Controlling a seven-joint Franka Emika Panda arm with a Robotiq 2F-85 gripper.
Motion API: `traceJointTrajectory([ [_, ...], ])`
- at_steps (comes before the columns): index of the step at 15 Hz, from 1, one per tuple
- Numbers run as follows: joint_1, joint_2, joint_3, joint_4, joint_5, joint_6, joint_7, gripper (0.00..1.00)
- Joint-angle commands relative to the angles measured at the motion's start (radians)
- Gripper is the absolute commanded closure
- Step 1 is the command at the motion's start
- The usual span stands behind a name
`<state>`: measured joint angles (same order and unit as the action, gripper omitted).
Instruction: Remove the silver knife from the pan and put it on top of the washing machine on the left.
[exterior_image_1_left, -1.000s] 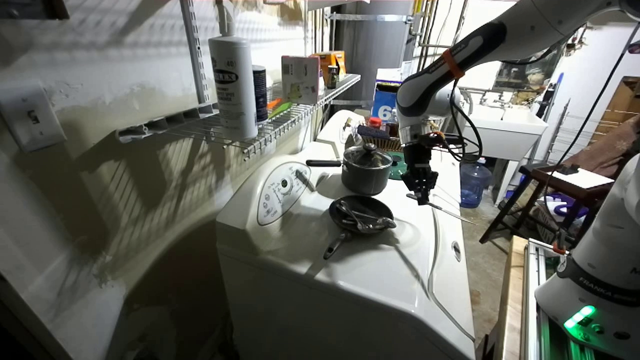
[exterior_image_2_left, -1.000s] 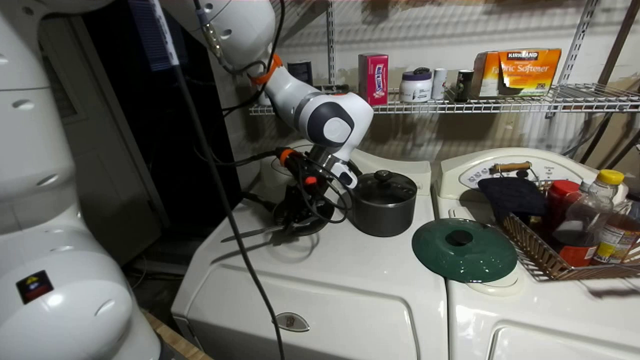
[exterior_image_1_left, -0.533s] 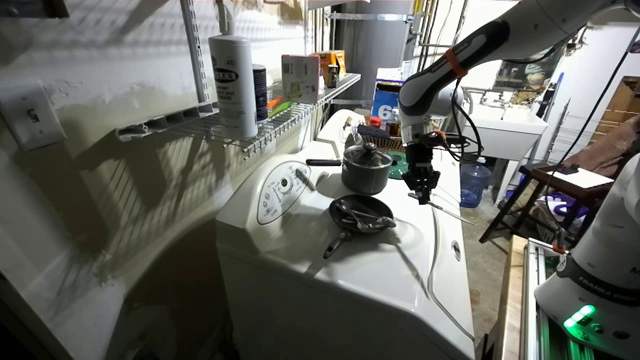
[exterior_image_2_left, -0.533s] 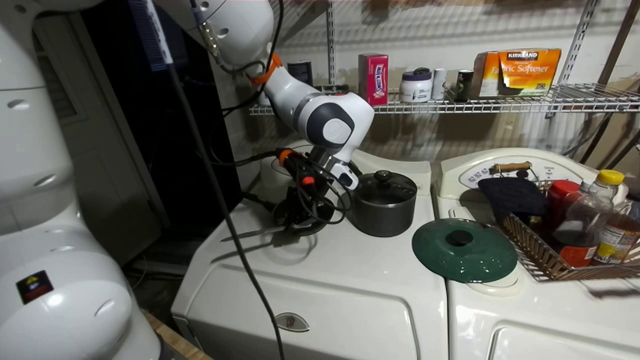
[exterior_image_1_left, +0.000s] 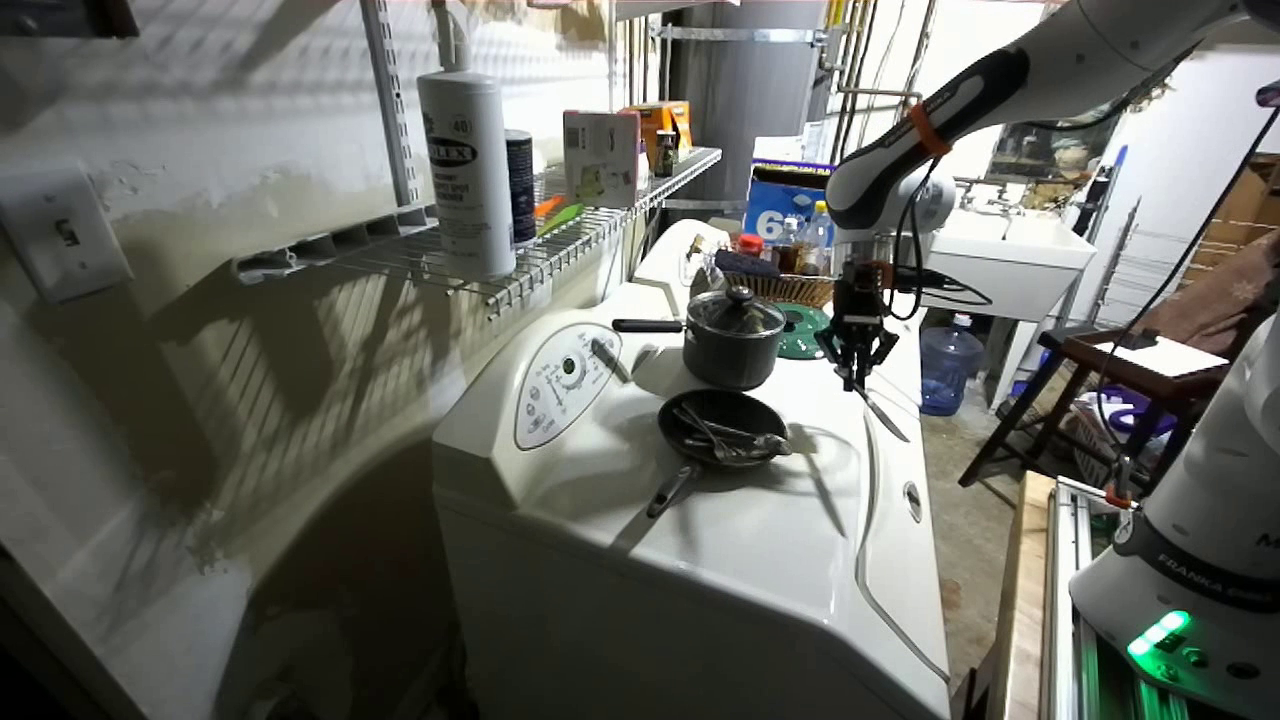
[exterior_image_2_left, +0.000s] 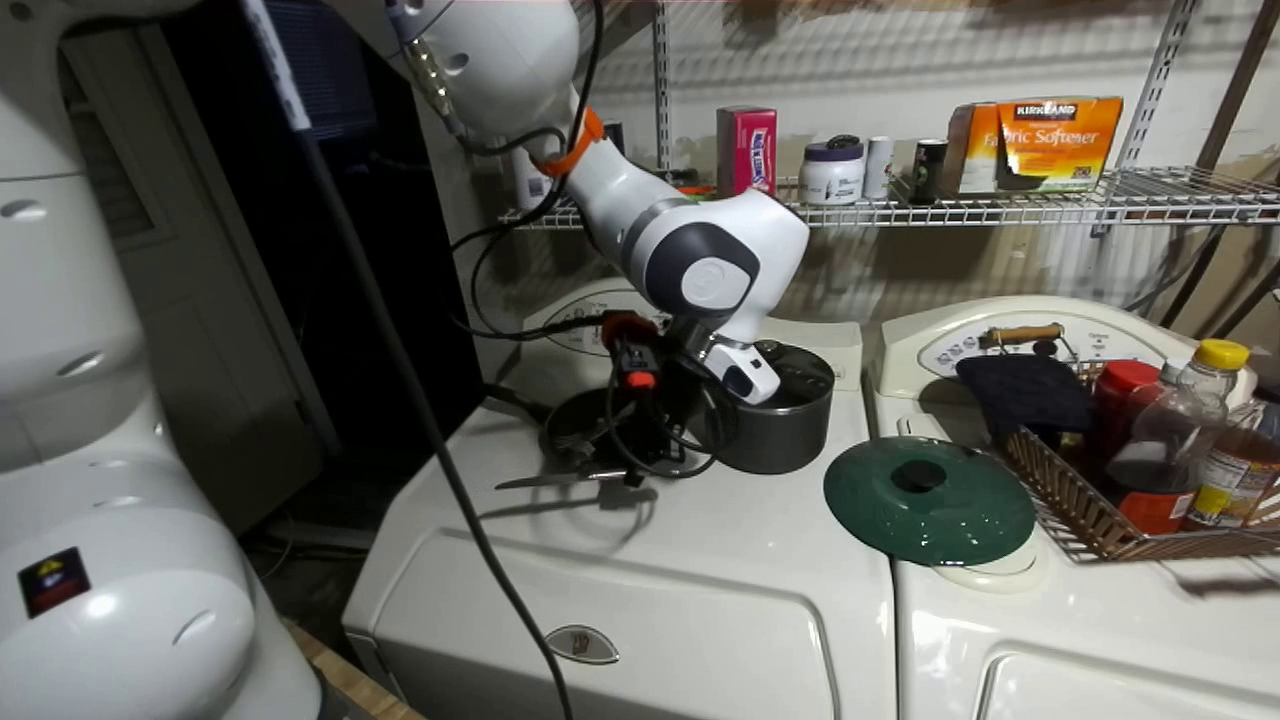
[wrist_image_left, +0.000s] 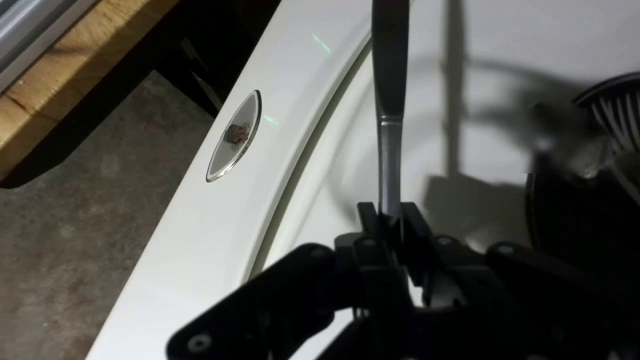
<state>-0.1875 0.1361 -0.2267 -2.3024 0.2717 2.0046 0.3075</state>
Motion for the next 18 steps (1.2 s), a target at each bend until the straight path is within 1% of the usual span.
traceJointTrajectory([
  [1,-0.035,-0.038,-0.036,-0.041,-0.004,0.078,0.049,0.96],
  [3,-0.054,-0.048,-0.062,-0.046,-0.027,0.130,0.062,0.96],
  [6,-0.083,-0.045,-0.089,-0.029,-0.032,0.170,0.036,0.96],
  [11,-0.117,-0.022,-0.103,-0.003,-0.004,0.252,-0.043,0.96],
  [14,-0.133,-0.005,-0.097,0.021,0.040,0.288,-0.111,0.96],
  [16,-0.140,0.013,-0.091,0.048,0.077,0.281,-0.156,0.96],
  [18,-0.148,0.040,-0.082,0.083,0.143,0.261,-0.215,0.96],
])
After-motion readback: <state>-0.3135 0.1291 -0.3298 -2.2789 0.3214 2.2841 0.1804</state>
